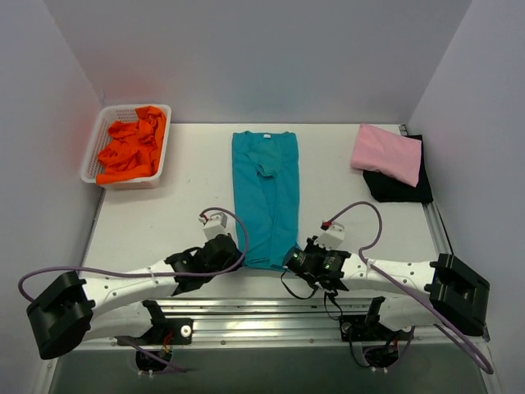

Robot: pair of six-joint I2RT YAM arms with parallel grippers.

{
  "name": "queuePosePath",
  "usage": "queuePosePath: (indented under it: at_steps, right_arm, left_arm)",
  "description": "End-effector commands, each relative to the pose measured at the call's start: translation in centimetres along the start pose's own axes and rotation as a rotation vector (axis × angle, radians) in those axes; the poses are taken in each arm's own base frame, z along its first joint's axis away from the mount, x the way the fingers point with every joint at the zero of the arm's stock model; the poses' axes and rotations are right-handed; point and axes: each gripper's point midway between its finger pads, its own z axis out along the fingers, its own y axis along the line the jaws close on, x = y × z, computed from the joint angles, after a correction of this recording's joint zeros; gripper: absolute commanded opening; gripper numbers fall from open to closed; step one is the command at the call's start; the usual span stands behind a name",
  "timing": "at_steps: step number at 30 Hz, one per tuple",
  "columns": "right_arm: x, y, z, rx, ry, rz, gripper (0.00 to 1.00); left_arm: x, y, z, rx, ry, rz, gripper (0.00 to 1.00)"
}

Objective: Fold and stack the t-shirts
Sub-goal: Grab the bottom of the folded rectangular tshirt with both arms, then fold the folded rectangular tshirt in 1/3 of the way

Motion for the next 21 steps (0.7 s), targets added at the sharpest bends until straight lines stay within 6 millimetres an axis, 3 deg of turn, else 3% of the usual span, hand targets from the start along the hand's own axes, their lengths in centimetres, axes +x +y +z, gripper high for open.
queuePosePath:
  at_steps: [1, 6, 10, 16, 18, 19, 21]
  right_arm:
    - [-2.1, -0.5, -1.0, 0.041, -0.083, -0.001, 0.00]
    - [-3.8, 1.7, -1.7, 0.031, -0.125, -0.028, 0.00]
    - [-7.8, 5.5, -2.8, 0.004, -0.217, -0.030, 0.00]
    - [-12.9, 8.8, -1.6, 0.026, -0.292, -0.047, 0.00]
    - [-14.6, 9.6, -0.3, 0.041, -0.303, -0.058, 0.00]
    - [-15.1, 9.8, 0.1, 0.046, -0.306, -0.062, 0.00]
    - [-16.1, 10.3, 1.5, 0.069, -0.308, -0.068, 0.00]
  left_arm:
    - [-0.8, 1.9, -1.7, -0.083, -0.022, 0.015, 0.02]
    - [-4.9, -1.4, -4.1, -0.020, -0.104, 0.013, 0.02]
    - [-8.5, -4.2, -4.8, 0.008, -0.174, 0.040, 0.02]
    - [-14.5, -6.2, -3.5, 0.031, -0.266, 0.039, 0.02]
    - [-15.7, -5.9, -2.3, 0.017, -0.273, 0.040, 0.02]
    - [-17.3, -6.0, -2.0, 0.029, -0.293, 0.016, 0.02]
    - [-18.0, -5.8, -0.7, 0.018, -0.286, 0.016, 0.02]
